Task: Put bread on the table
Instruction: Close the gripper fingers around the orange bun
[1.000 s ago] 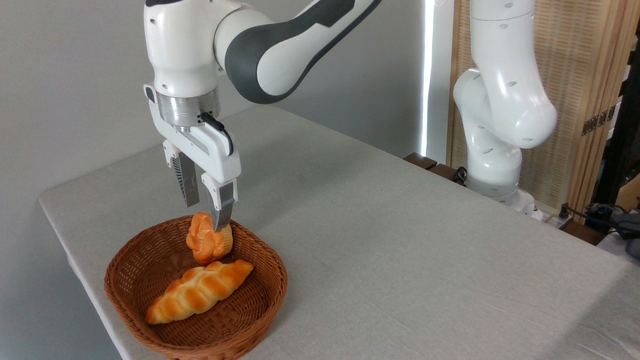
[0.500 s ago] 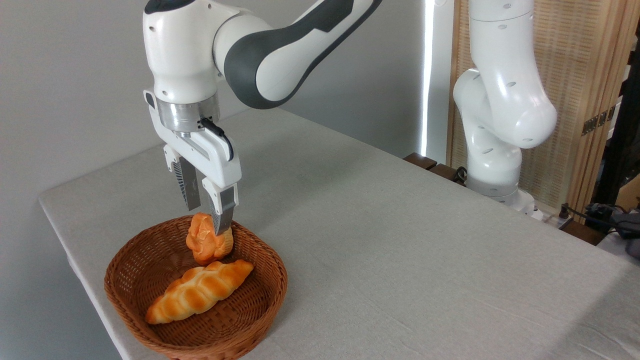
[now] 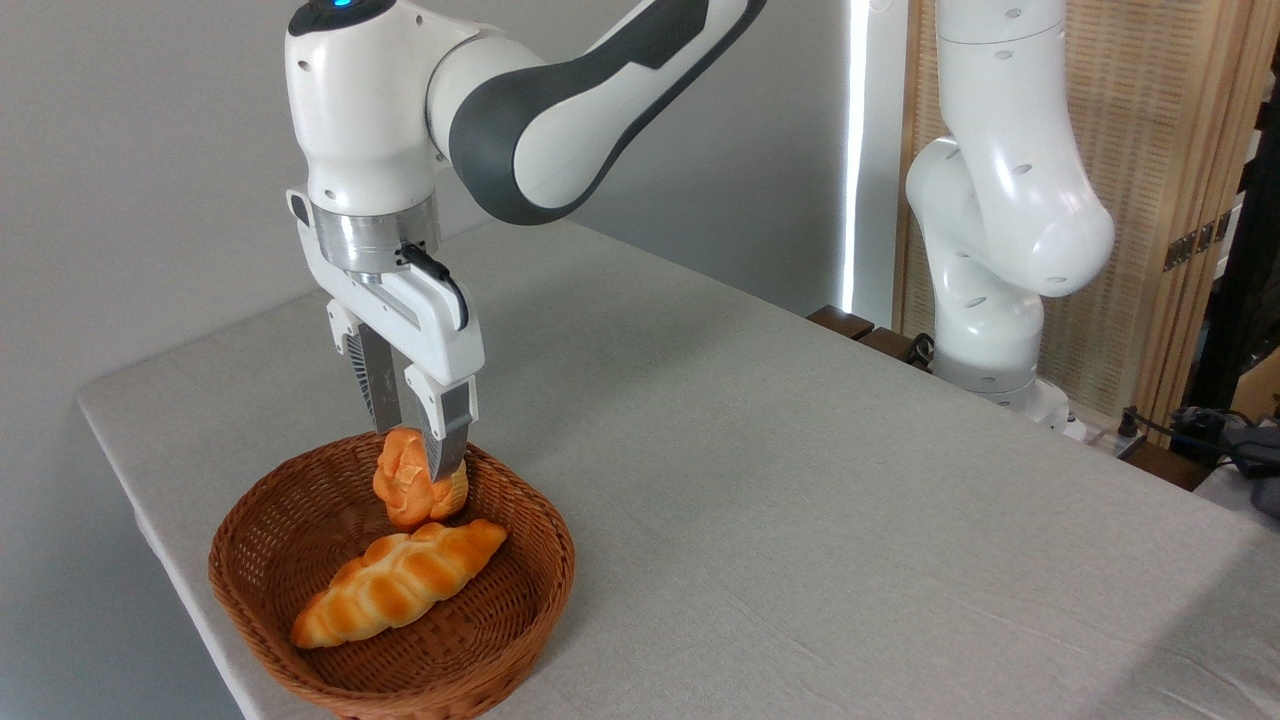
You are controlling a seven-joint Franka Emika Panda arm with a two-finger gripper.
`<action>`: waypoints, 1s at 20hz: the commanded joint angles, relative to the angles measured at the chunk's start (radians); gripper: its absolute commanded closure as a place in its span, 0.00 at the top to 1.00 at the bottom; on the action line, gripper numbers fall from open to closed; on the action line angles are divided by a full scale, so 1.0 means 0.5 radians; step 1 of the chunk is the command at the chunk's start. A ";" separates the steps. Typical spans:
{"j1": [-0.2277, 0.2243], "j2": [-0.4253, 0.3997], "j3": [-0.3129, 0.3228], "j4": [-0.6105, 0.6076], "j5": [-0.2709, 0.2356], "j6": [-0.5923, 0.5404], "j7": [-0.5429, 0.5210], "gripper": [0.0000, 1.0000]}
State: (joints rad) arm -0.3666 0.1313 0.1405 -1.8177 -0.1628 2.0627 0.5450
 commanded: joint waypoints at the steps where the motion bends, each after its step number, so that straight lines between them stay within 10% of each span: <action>1: -0.003 0.007 0.010 0.018 0.059 0.041 0.014 1.00; 18: -0.015 0.050 -0.008 0.009 0.059 0.029 0.014 1.00; 20: -0.012 0.047 -0.008 0.009 0.059 0.032 0.017 0.82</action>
State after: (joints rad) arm -0.3732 0.1552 0.1369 -1.8181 -0.1445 2.0698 0.5453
